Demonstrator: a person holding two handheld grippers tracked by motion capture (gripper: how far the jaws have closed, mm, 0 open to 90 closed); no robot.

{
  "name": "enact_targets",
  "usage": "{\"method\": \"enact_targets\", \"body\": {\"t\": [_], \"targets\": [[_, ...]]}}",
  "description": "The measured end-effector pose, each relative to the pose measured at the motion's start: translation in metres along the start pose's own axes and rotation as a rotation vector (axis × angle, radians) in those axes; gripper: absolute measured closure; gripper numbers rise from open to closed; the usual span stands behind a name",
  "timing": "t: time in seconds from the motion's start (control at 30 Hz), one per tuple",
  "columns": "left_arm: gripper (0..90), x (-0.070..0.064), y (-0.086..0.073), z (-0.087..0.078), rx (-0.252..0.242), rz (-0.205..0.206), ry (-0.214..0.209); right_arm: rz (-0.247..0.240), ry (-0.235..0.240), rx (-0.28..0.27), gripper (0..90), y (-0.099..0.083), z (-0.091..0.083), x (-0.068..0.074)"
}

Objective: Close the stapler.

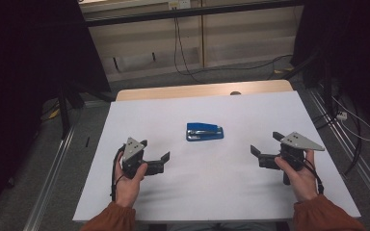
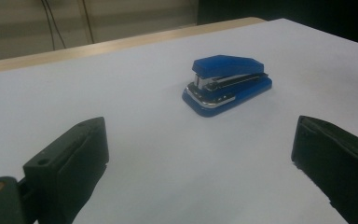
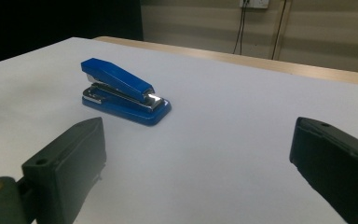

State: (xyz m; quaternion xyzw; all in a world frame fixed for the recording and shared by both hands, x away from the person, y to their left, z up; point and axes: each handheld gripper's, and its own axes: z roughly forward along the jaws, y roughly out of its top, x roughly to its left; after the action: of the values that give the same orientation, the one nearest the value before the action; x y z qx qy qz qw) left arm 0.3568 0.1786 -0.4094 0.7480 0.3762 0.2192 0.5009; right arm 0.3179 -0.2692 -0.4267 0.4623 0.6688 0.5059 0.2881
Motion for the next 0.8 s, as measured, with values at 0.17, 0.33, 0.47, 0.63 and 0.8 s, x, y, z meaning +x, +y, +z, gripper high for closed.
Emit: {"method": "enact_targets", "body": {"t": [0.17,0.33,0.47,0.63,0.8], "targets": [[4.0,0.001,-0.005,-0.011,0.004,0.021,0.024,0.018,-0.012,-0.025,2.9,0.000,-0.010,-0.003],[3.9,0.001,-0.008,-0.021,-0.006,0.017,0.038,0.021,-0.040,-0.027,2.1,-0.002,-0.019,-0.003],[3.9,0.003,-0.011,-0.030,-0.013,-0.015,0.053,0.014,-0.051,-0.026,2.0,-0.004,-0.027,-0.003],[3.8,0.006,-0.015,-0.037,-0.014,-0.037,0.066,0.026,-0.071,-0.036,2.0,-0.008,-0.038,-0.007],[3.8,0.009,-0.017,-0.041,-0.016,-0.040,0.071,0.041,-0.096,-0.037,2.0,-0.012,-0.047,-0.012]]}}
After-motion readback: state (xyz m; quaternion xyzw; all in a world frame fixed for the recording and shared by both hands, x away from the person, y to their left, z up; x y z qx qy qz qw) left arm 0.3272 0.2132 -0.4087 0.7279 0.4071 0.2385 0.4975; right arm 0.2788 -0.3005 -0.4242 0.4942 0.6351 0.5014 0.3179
